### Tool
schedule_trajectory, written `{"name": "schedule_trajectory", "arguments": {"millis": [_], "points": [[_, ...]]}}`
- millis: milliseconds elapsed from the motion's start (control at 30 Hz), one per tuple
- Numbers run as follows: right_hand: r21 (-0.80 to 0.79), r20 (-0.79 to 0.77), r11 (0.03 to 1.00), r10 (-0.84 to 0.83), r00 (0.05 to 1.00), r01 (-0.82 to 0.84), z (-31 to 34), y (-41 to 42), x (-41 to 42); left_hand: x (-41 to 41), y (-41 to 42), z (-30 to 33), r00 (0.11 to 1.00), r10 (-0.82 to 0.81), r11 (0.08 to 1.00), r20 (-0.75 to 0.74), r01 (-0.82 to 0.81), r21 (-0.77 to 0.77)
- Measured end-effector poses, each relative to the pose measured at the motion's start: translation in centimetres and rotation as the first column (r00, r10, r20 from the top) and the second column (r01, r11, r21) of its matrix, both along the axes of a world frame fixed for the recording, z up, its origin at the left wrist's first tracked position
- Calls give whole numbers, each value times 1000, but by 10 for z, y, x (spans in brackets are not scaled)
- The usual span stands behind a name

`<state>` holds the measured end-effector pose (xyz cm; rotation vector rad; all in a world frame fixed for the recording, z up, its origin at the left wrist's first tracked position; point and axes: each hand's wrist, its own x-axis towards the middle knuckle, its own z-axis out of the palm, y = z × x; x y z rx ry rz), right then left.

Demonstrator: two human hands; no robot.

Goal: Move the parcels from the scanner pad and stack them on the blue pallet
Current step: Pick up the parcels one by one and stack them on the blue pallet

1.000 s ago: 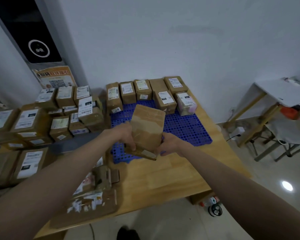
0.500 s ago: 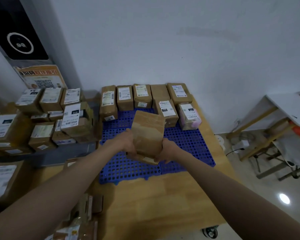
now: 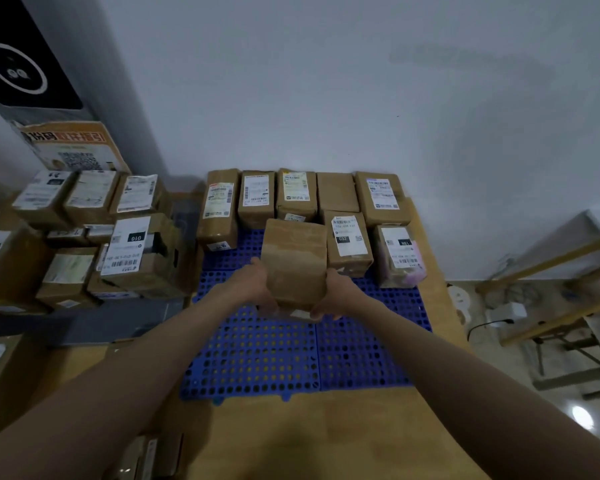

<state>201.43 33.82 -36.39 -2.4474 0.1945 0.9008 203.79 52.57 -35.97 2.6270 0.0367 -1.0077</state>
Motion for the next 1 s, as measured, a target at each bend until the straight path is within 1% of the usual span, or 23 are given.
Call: {"name": "schedule_trajectory", "arguments": {"millis": [267, 367, 567, 833, 1000], "points": [[21, -34, 1000, 20, 999, -19, -22, -22, 63, 55, -21, -22, 999, 45, 999, -11, -45, -14], [-22, -44, 997, 73, 996, -74, -30, -29, 84, 72, -29, -33, 998, 56, 998, -5, -56, 9], [-85, -65, 986, 137, 988, -142, -43, -31, 117, 102, -36, -50, 996, 70, 997, -49, -68, 28], [-200, -94, 960, 178, 980, -194, -55, -25, 142, 116, -38, -70, 994, 98, 995, -38, -97, 15], [-194, -113, 964, 160, 981, -180, -58, -23, 141, 116, -36, -80, 995, 95, 995, -30, -95, -12]]}}
